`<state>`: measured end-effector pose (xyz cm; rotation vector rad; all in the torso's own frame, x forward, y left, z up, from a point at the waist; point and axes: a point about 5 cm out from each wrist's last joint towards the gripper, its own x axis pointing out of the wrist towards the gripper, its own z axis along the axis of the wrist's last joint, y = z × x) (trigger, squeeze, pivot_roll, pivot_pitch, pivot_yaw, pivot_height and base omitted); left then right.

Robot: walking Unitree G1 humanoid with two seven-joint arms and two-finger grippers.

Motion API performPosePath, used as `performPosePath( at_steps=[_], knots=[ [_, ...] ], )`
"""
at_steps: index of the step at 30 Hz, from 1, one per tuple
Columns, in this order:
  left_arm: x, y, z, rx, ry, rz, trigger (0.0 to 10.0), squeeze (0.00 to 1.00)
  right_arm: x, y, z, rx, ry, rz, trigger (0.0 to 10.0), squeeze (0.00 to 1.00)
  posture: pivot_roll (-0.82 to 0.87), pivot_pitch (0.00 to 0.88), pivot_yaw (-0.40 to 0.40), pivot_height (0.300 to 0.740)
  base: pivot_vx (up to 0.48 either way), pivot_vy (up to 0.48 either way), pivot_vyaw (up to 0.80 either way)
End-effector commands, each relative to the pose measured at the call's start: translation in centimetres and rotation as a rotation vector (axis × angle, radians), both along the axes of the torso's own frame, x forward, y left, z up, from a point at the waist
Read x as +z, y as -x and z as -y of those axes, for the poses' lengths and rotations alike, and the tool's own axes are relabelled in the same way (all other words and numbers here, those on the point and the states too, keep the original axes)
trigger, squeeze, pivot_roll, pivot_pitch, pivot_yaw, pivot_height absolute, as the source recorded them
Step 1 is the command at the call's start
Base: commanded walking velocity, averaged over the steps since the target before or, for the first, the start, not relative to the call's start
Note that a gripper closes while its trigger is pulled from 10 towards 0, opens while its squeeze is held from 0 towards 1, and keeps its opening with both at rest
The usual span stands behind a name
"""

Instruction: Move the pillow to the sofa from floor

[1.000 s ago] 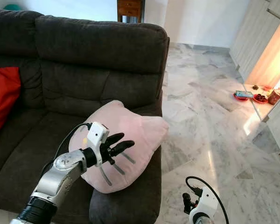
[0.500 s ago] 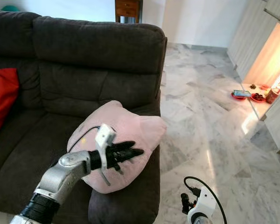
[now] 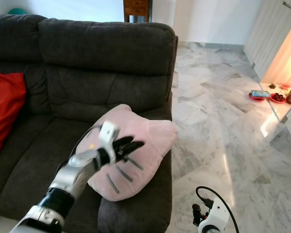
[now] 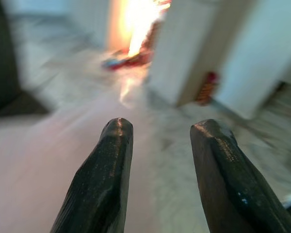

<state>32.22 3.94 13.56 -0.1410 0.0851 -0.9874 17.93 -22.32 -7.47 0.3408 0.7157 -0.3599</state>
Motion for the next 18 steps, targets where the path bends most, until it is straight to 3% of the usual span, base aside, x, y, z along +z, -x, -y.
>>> performPosePath(
  at_steps=[1, 3, 6, 7, 9, 11, 12, 16, 17, 18],
  knots=[
    [-0.1, 0.9, 1.1, -0.092, -0.014, -0.016, 10.0, 0.00, 0.1, -0.2, 0.3, -0.013, 0.005, 0.002, 10.0, 0.00, -0.05, 0.000, -0.015, 0.740, 0.000, 0.000, 0.00],
    [-0.1, 1.9, 2.0, -0.191, -0.008, -0.039, 10.0, 0.00, 0.2, -0.3, 0.2, -0.011, 0.006, 0.003, 10.0, 0.00, -0.04, 0.000, -0.018, 0.740, 0.000, 0.000, 0.00],
    [-1.5, 2.6, 2.1, -0.251, 0.009, -0.122, 10.0, 0.00, 0.2, -0.4, 0.1, -0.002, 0.006, 0.005, 10.0, 0.00, -0.04, 0.000, -0.016, 0.740, 0.000, 0.000, 0.00],
    [-2.5, 2.6, 1.9, -0.261, 0.064, -0.198, 10.0, 0.00, 0.2, -0.5, 0.1, -0.005, 0.005, 0.008, 10.0, 0.00, -0.04, 0.000, -0.015, 0.740, 0.000, 0.000, 0.00],
    [-2.9, 2.5, 1.7, -0.249, 0.134, -0.261, 10.0, 0.00, 0.2, -0.5, 0.1, -0.006, 0.004, 0.009, 10.0, 0.00, -0.04, 0.000, -0.013, 0.740, 0.000, 0.000, 0.00],
    [-3.1, 2.0, 1.4, -0.226, 0.286, -0.383, 10.0, 0.00, 0.2, -0.5, 0.0, -0.004, 0.002, 0.012, 10.0, 0.00, -0.04, 0.000, -0.011, 0.740, 0.000, 0.000, 0.00],
    [-4.1, 1.5, 0.9, -0.179, 0.316, -0.448, 10.0, 0.00, 0.2, -0.5, 0.0, -0.007, 0.002, 0.013, 10.0, 0.00, -0.05, 0.000, -0.008, 0.740, 0.000, 0.000, 0.00],
    [-5.7, 1.4, 0.1, -0.128, 0.383, -0.572, 10.0, 0.00, 0.2, -0.4, 0.1, -0.016, 0.001, 0.011, 10.0, 0.00, -0.05, 0.000, -0.007, 0.740, 0.000, 0.000, 0.00],
    [-6.8, 1.8, -0.1, -0.113, 0.408, -0.645, 10.0, 0.00, 0.2, -0.3, 0.1, -0.015, 0.001, 0.010, 10.0, 0.00, -0.06, 0.000, -0.006, 0.740, 0.000, 0.000, 0.00],
    [-7.5, 2.1, -0.1, -0.101, 0.387, -0.668, 10.0, 0.00, 0.2, -0.2, 0.1, -0.015, 0.001, 0.010, 10.0, 0.00, -0.07, 0.000, -0.005, 0.740, 0.000, 0.000, 0.00]
  ],
)
